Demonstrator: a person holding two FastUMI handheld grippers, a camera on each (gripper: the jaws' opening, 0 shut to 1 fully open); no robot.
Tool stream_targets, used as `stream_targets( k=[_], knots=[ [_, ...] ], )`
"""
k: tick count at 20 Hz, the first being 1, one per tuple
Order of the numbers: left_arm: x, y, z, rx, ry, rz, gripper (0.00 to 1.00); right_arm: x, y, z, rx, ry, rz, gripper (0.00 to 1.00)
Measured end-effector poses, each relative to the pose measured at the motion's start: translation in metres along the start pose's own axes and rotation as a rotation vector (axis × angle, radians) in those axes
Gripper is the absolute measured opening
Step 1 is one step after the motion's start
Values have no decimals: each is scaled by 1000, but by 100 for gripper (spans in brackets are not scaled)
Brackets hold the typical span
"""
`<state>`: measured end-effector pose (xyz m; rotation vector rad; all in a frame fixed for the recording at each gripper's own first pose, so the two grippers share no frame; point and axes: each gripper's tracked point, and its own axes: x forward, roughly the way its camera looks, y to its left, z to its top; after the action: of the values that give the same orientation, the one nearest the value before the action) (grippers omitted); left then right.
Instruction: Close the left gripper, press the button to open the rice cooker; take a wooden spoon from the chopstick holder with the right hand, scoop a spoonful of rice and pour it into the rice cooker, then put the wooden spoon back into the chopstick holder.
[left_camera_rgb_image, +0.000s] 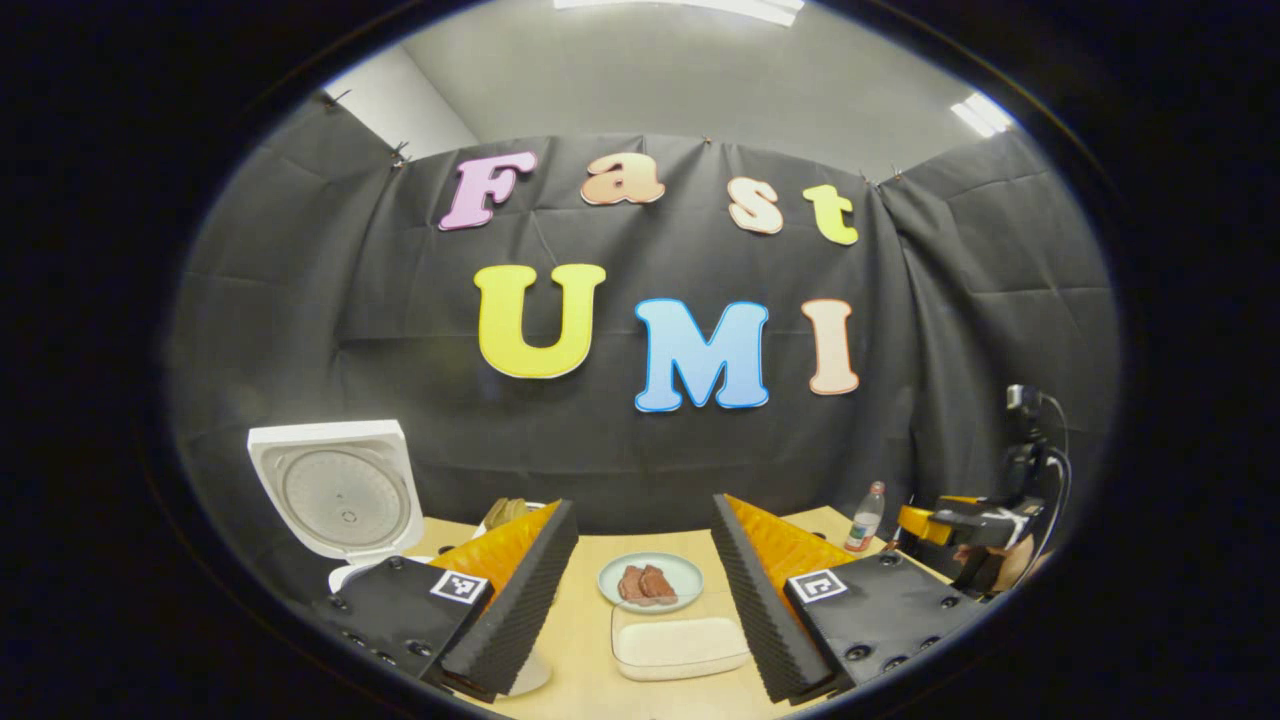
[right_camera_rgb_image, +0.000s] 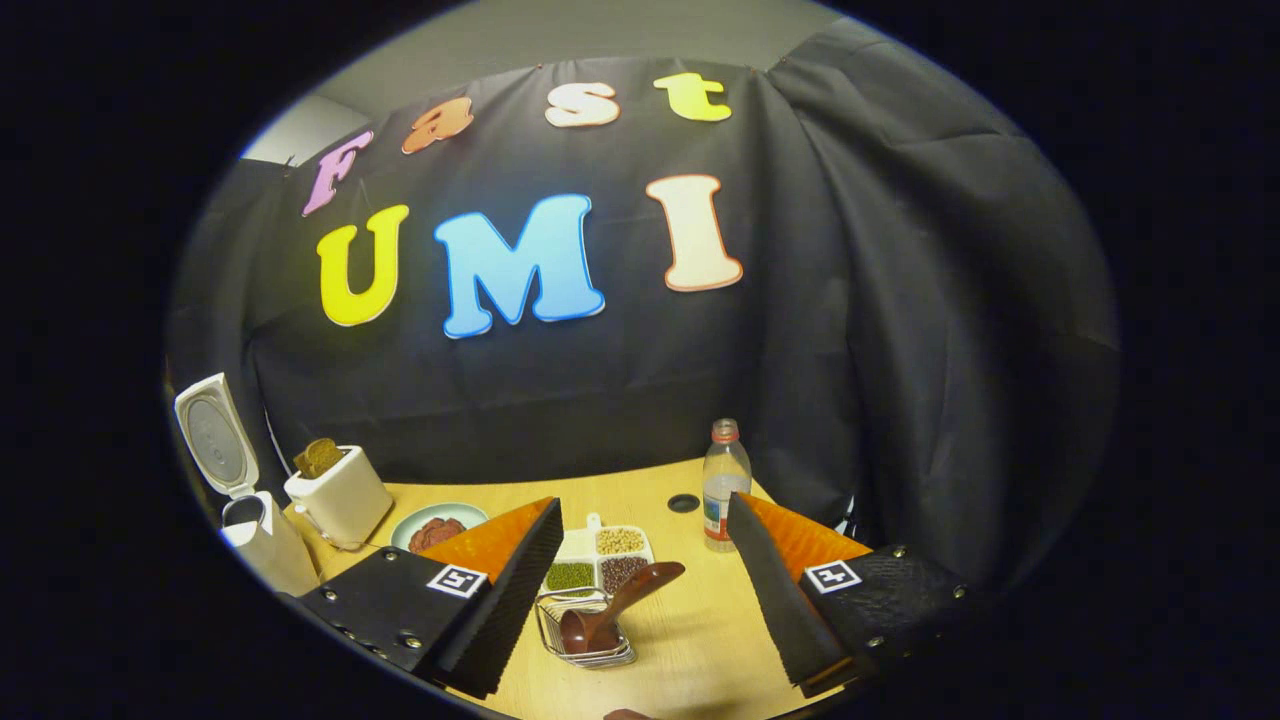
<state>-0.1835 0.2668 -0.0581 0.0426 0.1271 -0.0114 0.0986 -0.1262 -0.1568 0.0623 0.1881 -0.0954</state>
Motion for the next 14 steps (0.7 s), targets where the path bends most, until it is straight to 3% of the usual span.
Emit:
stream_targets(
  k=[6, 14],
  knots=[
    [13, 35, 21, 5, -24, 53, 93, -37, 53, 48, 34, -55, 94, 99],
    [27, 174, 61, 37, -70, 248, 94, -43, 100, 64, -22, -69, 160, 99]
  ],
)
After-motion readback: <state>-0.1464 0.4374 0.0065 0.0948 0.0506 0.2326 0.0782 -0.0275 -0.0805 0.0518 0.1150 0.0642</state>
